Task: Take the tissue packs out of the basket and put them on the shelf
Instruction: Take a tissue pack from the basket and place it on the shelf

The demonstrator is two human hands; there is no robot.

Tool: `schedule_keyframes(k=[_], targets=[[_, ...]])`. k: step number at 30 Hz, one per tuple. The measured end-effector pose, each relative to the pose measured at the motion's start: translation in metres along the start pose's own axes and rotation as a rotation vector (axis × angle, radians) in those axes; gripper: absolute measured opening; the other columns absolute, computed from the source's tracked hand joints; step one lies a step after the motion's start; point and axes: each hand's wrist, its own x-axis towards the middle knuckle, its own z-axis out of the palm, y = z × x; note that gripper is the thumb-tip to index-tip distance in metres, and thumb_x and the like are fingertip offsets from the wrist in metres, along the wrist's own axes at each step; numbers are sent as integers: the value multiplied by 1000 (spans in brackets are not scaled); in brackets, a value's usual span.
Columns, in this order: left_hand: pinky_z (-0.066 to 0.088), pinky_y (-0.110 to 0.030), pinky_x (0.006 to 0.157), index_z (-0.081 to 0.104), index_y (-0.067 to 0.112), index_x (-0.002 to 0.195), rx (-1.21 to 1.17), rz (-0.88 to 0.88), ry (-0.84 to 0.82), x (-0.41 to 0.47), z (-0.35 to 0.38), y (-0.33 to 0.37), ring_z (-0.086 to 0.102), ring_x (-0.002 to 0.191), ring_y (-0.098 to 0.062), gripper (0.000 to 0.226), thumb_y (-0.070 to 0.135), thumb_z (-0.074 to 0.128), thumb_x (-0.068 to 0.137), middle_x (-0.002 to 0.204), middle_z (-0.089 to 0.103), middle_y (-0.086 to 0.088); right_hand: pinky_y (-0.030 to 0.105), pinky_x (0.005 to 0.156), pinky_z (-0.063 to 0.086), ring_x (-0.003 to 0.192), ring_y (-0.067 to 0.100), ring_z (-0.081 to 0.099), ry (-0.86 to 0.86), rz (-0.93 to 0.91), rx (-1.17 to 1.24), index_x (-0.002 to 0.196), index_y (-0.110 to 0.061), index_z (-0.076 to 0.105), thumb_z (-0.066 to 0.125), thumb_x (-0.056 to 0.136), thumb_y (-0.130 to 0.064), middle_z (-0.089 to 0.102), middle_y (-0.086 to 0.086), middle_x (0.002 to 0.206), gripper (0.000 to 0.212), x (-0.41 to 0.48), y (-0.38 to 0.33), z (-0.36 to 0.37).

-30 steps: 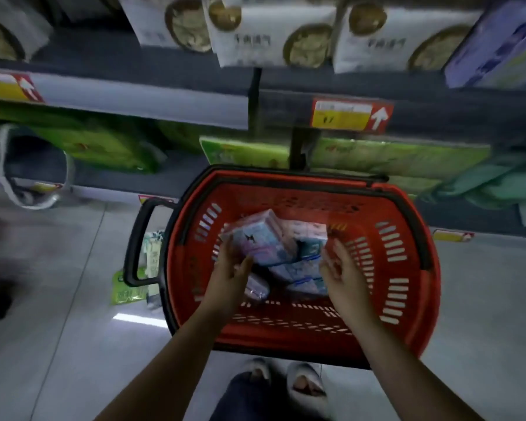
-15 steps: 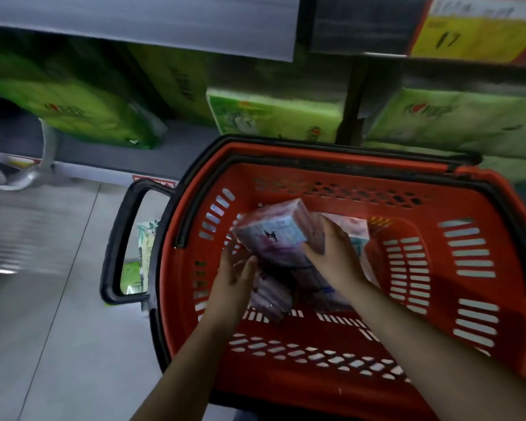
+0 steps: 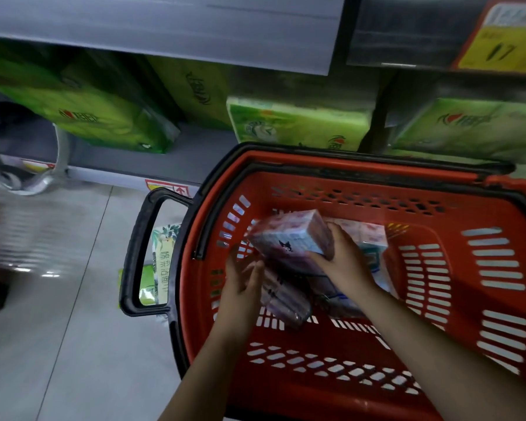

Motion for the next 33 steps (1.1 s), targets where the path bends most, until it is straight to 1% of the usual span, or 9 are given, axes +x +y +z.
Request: schedule_keyframes(k=[4, 9, 12, 14, 18, 23, 26, 30, 33], targets=[[38, -38, 104, 12, 32, 150, -5, 9, -12, -8, -4, 2, 45, 130, -19, 65, 41, 46, 95, 144, 46, -1, 32, 91, 46, 116, 22, 55, 22, 8, 24, 134, -10, 44, 75, 79, -21, 56, 8, 130, 64, -16, -10, -9], [39, -52, 107, 18, 41, 146, -14, 12, -14, -26, -8, 13, 48, 129, -23, 65, 52, 51, 90, 145, 46, -1, 7, 75, 36, 104, 7, 49, 75, 72, 99, 133, -12, 48, 76, 78, -18, 56, -5, 116, 62, -46, -22, -45], [38, -51, 108, 17, 35, 148, 5, 9, -39, -39, -10, 26, 47, 129, -25, 60, 37, 48, 96, 145, 44, -2, 27, 89, 45, 105, 14, 55, 96, 149, 229, 131, -10, 50, 77, 76, -15, 59, 1, 118, 62, -66, -26, -73], [39, -51, 107, 19, 32, 148, 0, 2, -43, -46, -10, 34, 49, 128, -26, 61, 34, 50, 96, 145, 44, -4, 34, 86, 52, 103, 20, 60, 95, 203, 361, 128, -8, 52, 75, 77, -10, 62, 7, 117, 56, -81, -31, -91], [44, -53, 102, 35, 28, 136, -6, 4, -61, -60, -12, 55, 54, 122, -26, 47, 31, 55, 94, 133, 54, -3, 15, 63, 53, 91, 7, 68, 92, 268, 621, 117, -13, 58, 69, 81, -4, 66, 4, 113, 39, -113, -45, -122], [52, -39, 91, 46, 39, 120, 27, 81, -120, -72, -19, 90, 60, 112, -17, 39, 31, 62, 86, 120, 60, 8, 17, 64, 53, 93, 10, 70, 133, 260, 763, 114, -17, 63, 82, 61, -40, 73, -3, 105, 61, -148, -77, -146], [52, -45, 94, 49, 37, 119, 21, 71, -136, -79, -22, 113, 59, 114, -17, 45, 37, 70, 79, 125, 58, 5, 17, 63, 54, 90, 10, 70, 137, 248, 827, 113, -16, 63, 74, 69, -25, 73, -3, 103, 47, -163, -98, -163], [55, -48, 89, 54, 27, 126, 7, 37, -220, -90, -28, 138, 63, 112, -23, 74, 52, 82, 63, 129, 60, -4, 18, 60, 54, 88, 11, 71, 166, 249, 867, 111, -19, 65, 68, 79, -15, 73, -4, 103, 33, -175, -126, -183], [56, -48, 83, 59, 23, 120, -55, 40, -333, -103, -30, 157, 69, 102, -28, 45, 32, 73, 79, 119, 67, -9, 18, 60, 54, 87, 12, 71, 191, 227, 914, 109, -19, 67, 74, 71, -30, 74, -3, 101, 40, -180, -149, -200]])
